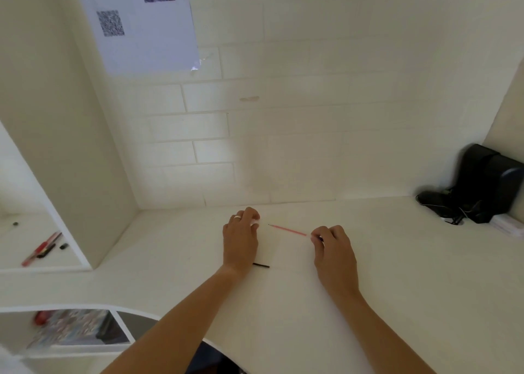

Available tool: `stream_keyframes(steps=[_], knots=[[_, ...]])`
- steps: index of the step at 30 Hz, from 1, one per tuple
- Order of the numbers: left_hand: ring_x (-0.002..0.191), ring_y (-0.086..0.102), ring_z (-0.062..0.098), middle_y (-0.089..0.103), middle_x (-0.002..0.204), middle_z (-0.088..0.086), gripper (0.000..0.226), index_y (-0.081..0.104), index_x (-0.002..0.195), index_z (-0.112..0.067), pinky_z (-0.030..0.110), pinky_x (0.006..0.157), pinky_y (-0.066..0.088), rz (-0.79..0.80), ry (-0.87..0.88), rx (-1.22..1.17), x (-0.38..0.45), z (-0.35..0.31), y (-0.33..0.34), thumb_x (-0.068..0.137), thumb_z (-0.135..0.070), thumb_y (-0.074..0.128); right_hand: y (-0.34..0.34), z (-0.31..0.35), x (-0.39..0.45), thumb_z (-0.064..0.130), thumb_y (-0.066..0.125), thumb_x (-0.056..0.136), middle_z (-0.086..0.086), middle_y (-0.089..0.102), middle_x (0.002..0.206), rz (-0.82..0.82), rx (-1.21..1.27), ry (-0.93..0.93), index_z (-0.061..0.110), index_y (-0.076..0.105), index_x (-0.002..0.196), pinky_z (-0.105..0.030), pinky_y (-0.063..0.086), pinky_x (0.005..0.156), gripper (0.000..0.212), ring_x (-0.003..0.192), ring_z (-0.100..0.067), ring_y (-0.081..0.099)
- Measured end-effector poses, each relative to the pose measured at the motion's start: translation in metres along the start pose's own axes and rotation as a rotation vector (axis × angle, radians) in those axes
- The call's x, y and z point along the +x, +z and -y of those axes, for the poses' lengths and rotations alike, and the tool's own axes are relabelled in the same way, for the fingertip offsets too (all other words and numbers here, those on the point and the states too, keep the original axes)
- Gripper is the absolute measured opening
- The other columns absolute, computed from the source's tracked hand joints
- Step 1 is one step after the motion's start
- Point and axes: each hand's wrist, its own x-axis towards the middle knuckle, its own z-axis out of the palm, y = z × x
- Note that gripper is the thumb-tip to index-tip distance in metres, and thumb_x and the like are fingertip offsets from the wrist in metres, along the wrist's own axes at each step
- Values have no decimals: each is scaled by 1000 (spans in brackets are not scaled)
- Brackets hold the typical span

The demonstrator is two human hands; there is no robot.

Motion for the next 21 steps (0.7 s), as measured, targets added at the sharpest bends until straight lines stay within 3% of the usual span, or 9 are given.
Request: stream_keyframes(steps=[6,13,21], knots=[[87,58,16,61,90,-8,28,49,95,-25,41,80,48,41,0,-29,-23,12,-13,88,1,58,-3,3,-2,15,60,98,5,51,95,3,48,-51,20,66,95,-32,52,58,9,82,-17,57],[80,50,12,61,86,-6,24,52,96,-20,31,76,40,56,70,25,-27,2,-18,89,2,57,-6,2,-5,16,60,98,7,51,96,12,79,-91,21,67,96,-30,54,62,9,85,-15,58],[80,48,10,59,86,-7,25,55,96,-19,33,78,43,62,105,-9,-28,-2,-23,88,5,57,-7,3,-6,14,60,98,5,53,96,-2,95,-109,19,68,97,-31,53,63,9,85,-17,58]])
